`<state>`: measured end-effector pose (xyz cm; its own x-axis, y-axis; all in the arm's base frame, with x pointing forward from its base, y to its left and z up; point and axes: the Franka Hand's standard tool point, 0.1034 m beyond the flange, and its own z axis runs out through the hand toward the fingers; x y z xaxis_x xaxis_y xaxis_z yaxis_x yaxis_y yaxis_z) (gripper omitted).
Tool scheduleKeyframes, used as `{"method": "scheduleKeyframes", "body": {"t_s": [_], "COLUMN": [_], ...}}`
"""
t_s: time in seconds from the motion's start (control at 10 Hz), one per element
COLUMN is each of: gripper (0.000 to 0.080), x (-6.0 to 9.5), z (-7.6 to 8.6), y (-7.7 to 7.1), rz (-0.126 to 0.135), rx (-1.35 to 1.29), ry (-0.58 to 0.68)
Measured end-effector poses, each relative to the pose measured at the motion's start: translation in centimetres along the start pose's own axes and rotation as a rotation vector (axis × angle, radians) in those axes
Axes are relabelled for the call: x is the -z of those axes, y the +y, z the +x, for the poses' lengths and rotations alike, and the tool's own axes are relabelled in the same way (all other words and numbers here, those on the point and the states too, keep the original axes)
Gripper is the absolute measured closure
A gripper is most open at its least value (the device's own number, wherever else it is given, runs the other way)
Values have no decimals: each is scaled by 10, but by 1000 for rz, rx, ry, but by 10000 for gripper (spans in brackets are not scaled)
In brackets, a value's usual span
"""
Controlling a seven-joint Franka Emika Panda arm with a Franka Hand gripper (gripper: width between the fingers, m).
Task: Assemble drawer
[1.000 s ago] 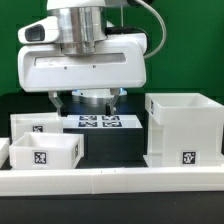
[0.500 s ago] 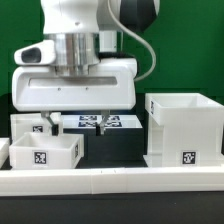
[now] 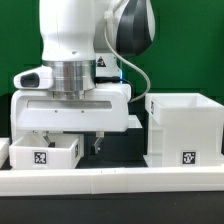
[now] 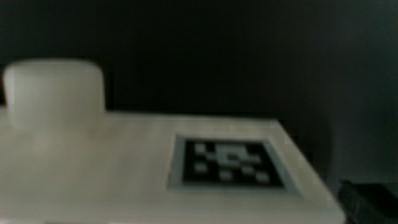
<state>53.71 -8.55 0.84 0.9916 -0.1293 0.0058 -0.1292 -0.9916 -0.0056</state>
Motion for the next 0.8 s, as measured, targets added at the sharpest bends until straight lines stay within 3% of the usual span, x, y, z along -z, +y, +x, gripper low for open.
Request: {"method": "scheduleKeyframes", "body": {"t_s": [0.3, 0.4, 0.5, 0.6, 0.7, 0.8], "gripper": [151, 274, 274, 409, 617, 617], "x": [-6, -5, -5, -5, -5, -5], "z": [-10, -9, -9, -9, -9, -9], "y": [-5, -7, -7, -7, -7, -7], "rz": [2, 2, 2, 2, 2, 2], "rx": [0, 4, 4, 4, 4, 4], "ry": [-9, -8, -8, -8, -8, -8]}}
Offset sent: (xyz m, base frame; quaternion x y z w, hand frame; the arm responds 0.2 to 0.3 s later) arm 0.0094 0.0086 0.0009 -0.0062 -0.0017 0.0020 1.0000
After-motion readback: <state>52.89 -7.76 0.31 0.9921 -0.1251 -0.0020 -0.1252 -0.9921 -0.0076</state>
